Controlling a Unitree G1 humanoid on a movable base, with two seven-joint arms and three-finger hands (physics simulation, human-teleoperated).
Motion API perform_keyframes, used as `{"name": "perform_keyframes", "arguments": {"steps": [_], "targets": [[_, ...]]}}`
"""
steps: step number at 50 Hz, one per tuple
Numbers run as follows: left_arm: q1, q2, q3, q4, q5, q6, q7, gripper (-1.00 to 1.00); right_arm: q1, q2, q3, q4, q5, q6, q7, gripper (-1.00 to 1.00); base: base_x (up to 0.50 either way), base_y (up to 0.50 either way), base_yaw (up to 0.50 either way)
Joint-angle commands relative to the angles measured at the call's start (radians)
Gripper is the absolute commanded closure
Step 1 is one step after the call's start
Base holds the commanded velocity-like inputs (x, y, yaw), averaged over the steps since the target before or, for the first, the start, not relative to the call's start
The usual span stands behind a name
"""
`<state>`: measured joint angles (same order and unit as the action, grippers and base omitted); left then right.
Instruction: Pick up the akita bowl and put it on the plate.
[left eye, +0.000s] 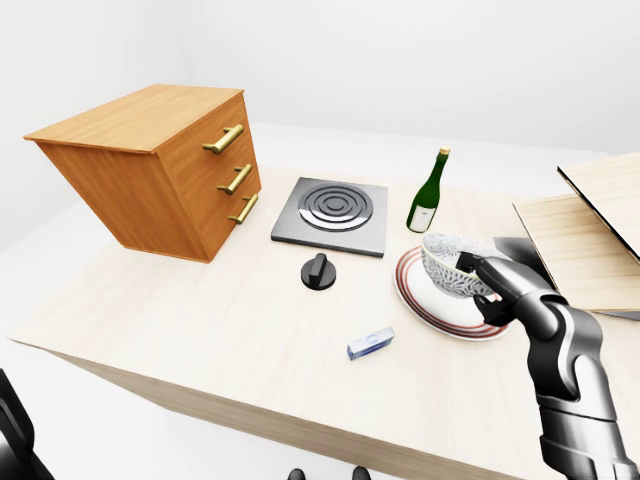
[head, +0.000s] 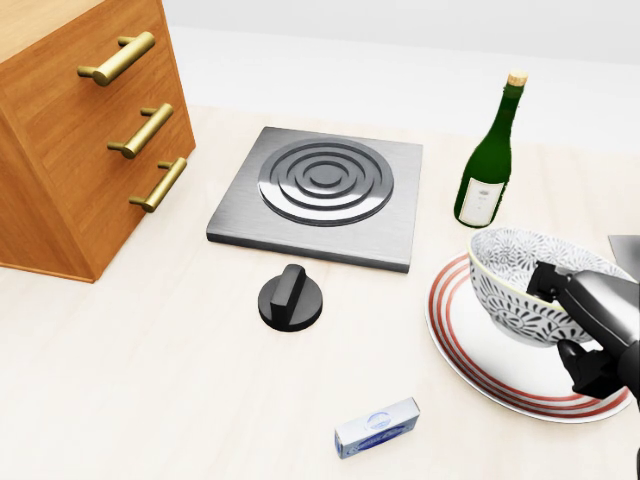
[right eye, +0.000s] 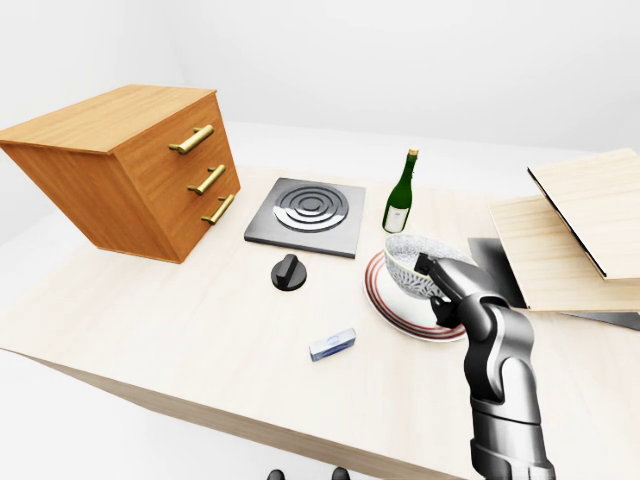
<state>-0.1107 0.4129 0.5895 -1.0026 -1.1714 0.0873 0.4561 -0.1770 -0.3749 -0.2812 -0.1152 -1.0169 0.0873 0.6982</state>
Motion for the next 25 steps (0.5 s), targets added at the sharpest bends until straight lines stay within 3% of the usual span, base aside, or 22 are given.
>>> {"name": "perform_keyframes", "arguments": {"steps": [1, 25], "targets": [[-0.005, 0.004, -0.001, 0.005, -0.002, 0.0, 0.002, -1.0, -0.031, -0.023, 0.001, 0.054, 0.0, 0.0, 0.0, 1.0, 0.0, 0.0, 0.0], [0.0, -0.002, -0.001, 0.004, 0.006, 0.0, -0.01, -1.0, -0.064, -0.053, -0.002, 0.114, 0.019, 0.0, 0.0, 1.0, 0.0, 0.0, 0.0]]}}
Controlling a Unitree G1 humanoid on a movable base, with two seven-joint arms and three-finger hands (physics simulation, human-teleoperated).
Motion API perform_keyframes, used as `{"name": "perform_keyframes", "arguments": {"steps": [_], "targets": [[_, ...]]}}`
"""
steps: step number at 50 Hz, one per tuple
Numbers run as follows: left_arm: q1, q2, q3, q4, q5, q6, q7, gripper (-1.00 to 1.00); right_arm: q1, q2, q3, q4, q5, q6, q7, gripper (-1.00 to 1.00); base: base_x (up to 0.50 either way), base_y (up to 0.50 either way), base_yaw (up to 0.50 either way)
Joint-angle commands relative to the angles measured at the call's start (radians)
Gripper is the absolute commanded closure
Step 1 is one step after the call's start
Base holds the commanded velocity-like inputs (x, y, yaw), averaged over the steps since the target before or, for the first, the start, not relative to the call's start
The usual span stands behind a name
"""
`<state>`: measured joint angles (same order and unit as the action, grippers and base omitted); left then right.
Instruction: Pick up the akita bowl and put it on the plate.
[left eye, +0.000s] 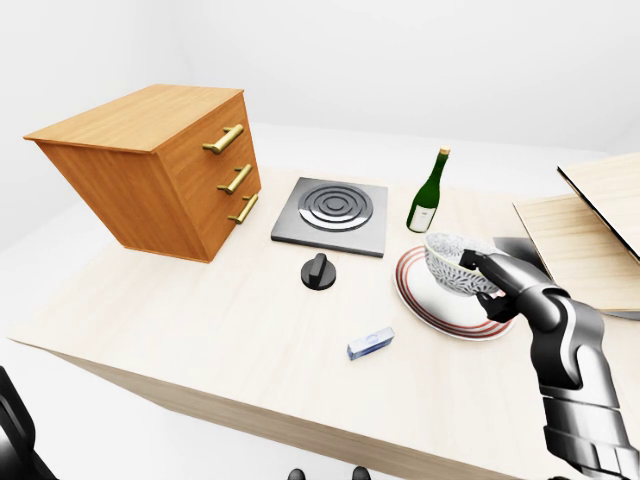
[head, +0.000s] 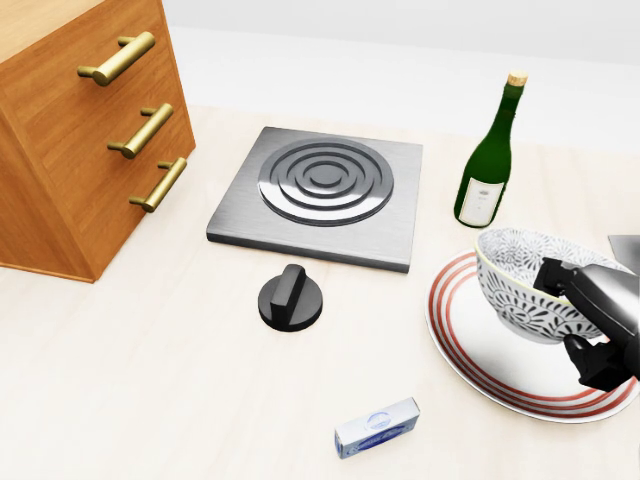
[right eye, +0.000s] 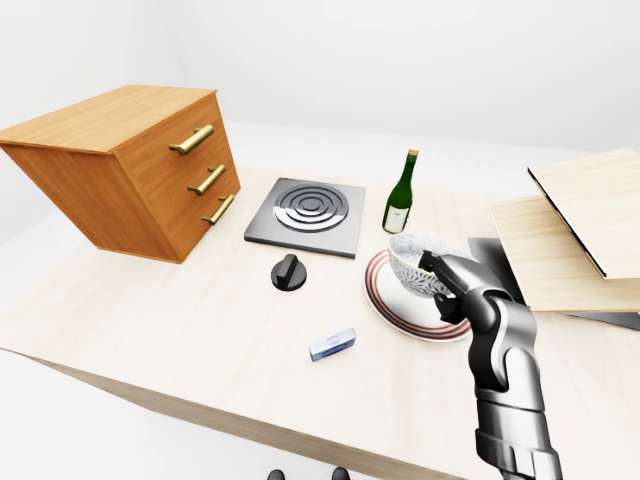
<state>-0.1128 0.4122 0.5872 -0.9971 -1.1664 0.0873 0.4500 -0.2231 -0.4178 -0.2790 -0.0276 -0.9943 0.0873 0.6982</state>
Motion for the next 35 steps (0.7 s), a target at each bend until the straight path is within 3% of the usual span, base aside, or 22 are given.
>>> {"name": "perform_keyframes", "arguments": {"steps": [1, 35], "targets": [[0.002, -0.001, 0.003, -0.001, -0.001, 0.0, -0.004, -1.0, -0.018, -0.009, -0.002, 0.028, -0.003, 0.0, 0.0, 1.0, 0.0, 0.0, 0.0], [0.007, -0.002, 0.004, -0.006, -0.006, 0.0, -0.004, -1.0, -0.119, -0.032, 0.049, 0.21, 0.031, 0.0, 0.0, 1.0, 0.0, 0.0, 0.0]]}}
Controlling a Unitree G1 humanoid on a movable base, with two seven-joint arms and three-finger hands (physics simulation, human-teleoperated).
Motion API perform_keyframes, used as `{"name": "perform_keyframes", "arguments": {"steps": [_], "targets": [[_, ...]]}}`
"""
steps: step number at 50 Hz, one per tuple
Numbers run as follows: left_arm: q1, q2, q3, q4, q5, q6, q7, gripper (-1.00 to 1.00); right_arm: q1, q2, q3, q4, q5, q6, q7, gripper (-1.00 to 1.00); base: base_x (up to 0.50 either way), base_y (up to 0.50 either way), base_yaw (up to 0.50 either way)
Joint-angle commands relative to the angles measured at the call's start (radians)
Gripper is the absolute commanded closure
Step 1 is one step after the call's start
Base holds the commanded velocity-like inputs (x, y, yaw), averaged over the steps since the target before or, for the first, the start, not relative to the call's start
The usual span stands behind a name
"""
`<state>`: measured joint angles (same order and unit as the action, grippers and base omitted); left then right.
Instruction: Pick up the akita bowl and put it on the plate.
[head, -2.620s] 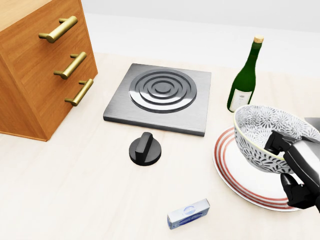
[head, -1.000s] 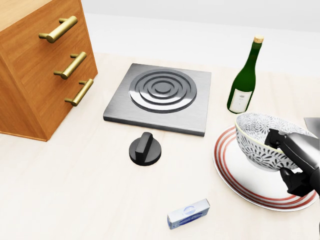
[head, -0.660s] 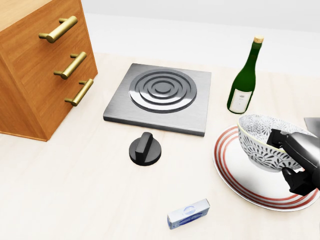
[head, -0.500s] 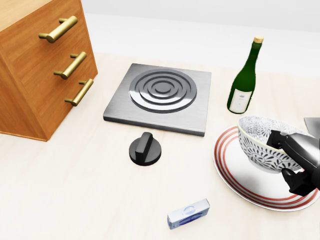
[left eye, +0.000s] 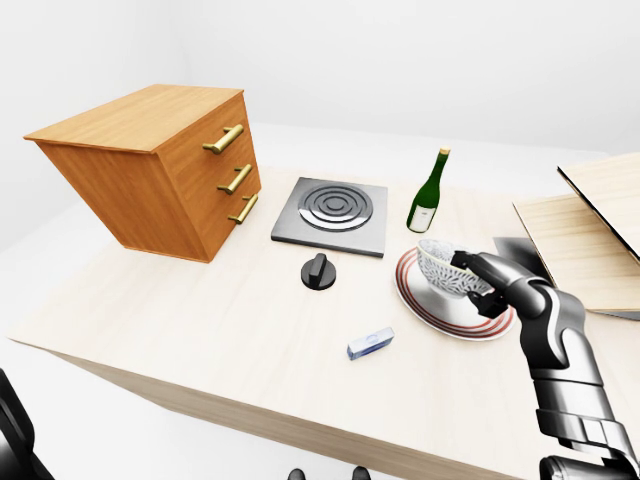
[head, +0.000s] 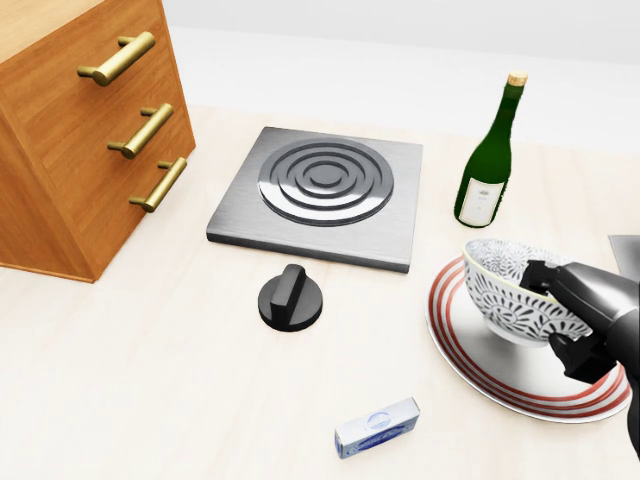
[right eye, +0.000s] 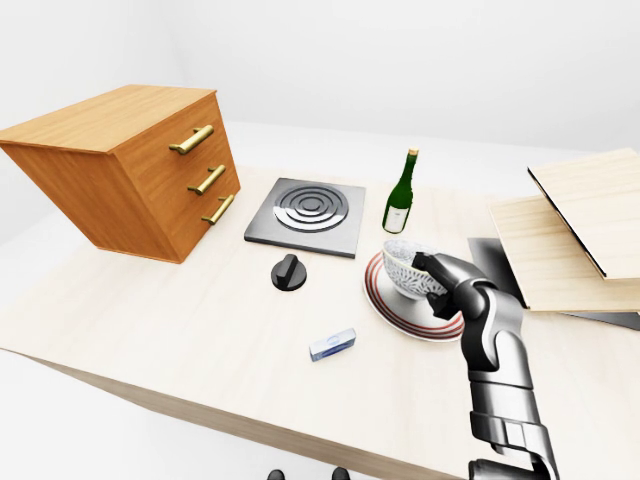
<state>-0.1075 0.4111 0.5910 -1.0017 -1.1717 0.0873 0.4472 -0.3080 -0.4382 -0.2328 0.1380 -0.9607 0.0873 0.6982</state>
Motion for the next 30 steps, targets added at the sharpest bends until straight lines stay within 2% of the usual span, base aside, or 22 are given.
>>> {"name": "perform_keyframes", "arguments": {"steps": [1, 19, 20, 21, 24, 26, 28, 30], "targets": [[0.001, 0.0, 0.001, -0.002, -0.002, 0.0, 0.0, -1.0, -0.044, -0.014, 0.004, 0.07, -0.001, 0.0, 0.0, 1.0, 0.0, 0.0, 0.0], [0.005, -0.005, 0.001, -0.003, 0.002, 0.0, -0.009, -1.0, -0.092, -0.02, 0.039, 0.169, -0.001, 0.0, -0.074, 1.0, 0.0, 0.0, 0.0], [0.005, -0.005, 0.0, -0.003, 0.003, 0.0, -0.01, -1.0, -0.091, -0.024, 0.041, 0.168, -0.004, 0.0, -0.063, -0.31, 0.0, 0.0, 0.0], [0.006, -0.006, -0.001, -0.004, 0.007, 0.0, -0.013, -1.0, -0.084, -0.027, 0.039, 0.152, -0.006, 0.0, -0.053, -1.0, 0.0, 0.0, 0.0], [0.005, -0.007, -0.001, -0.001, 0.009, 0.0, -0.016, -1.0, -0.068, -0.04, 0.011, 0.069, -0.001, 0.0, 0.0, -1.0, 0.0, 0.0, 0.0], [0.003, -0.005, -0.001, -0.002, 0.007, 0.0, -0.013, -1.0, -0.045, -0.056, -0.009, -0.001, -0.006, 0.0, 0.0, -1.0, 0.0, 0.0, 0.0], [0.005, -0.007, -0.002, -0.003, 0.009, 0.0, -0.016, -1.0, -0.015, -0.072, -0.053, -0.134, 0.002, 0.0, 0.0, -1.0, 0.0, 0.0, 0.0], [0.006, -0.009, -0.004, -0.003, 0.011, 0.0, -0.016, -1.0, 0.002, -0.124, -0.139, -0.31, 0.023, 0.0, 0.0, -1.0, 0.0, 0.0, 0.0]]}}
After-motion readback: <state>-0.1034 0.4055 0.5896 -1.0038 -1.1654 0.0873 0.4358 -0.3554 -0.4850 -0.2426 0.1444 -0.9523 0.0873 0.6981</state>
